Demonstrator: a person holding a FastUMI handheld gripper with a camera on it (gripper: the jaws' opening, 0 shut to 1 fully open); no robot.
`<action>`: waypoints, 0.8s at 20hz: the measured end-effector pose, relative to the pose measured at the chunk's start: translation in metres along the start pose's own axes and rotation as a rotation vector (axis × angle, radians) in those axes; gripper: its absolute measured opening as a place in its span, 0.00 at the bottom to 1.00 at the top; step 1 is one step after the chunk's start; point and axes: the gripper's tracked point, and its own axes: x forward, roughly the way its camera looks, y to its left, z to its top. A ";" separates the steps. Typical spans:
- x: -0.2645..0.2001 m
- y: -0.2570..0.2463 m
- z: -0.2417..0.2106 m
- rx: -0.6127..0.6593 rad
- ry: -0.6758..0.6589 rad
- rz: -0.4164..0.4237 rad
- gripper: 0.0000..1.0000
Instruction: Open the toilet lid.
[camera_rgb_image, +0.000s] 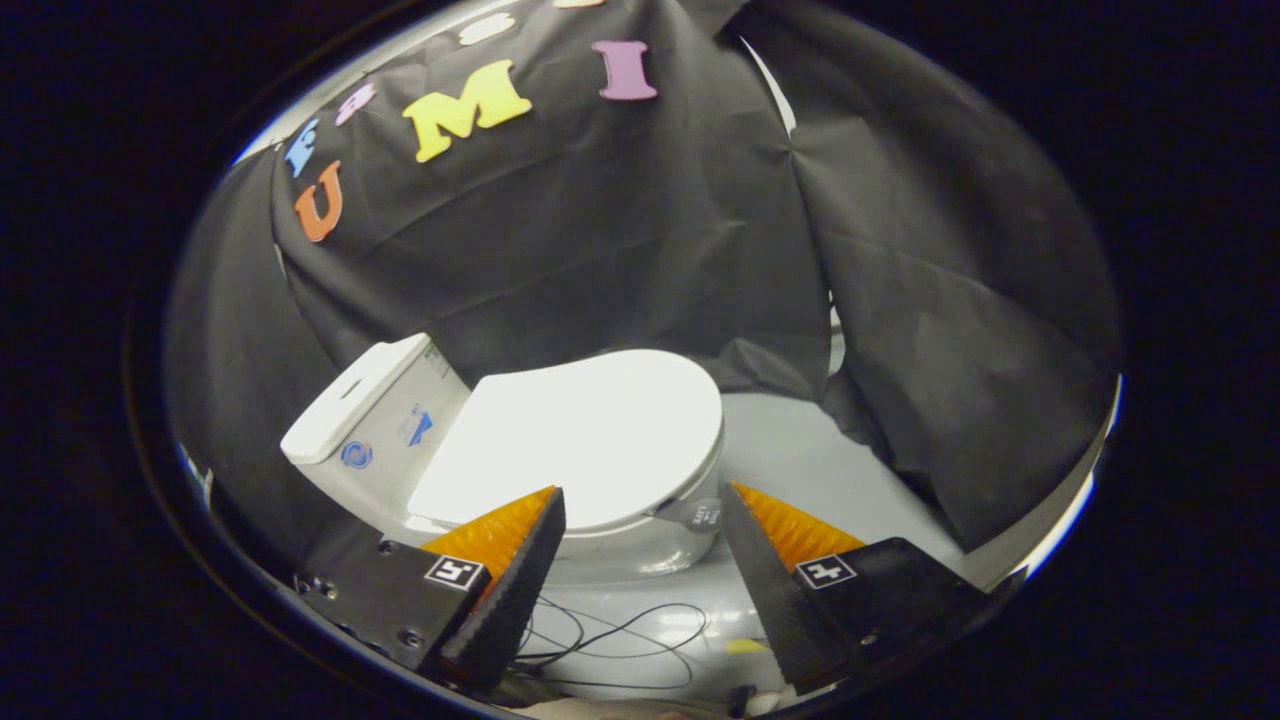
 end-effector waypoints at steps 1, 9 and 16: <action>0.007 0.001 -0.001 0.012 0.028 0.009 0.98; 0.055 -0.039 -0.029 0.121 0.221 -0.055 0.96; 0.084 -0.049 -0.032 0.239 0.268 -0.003 0.95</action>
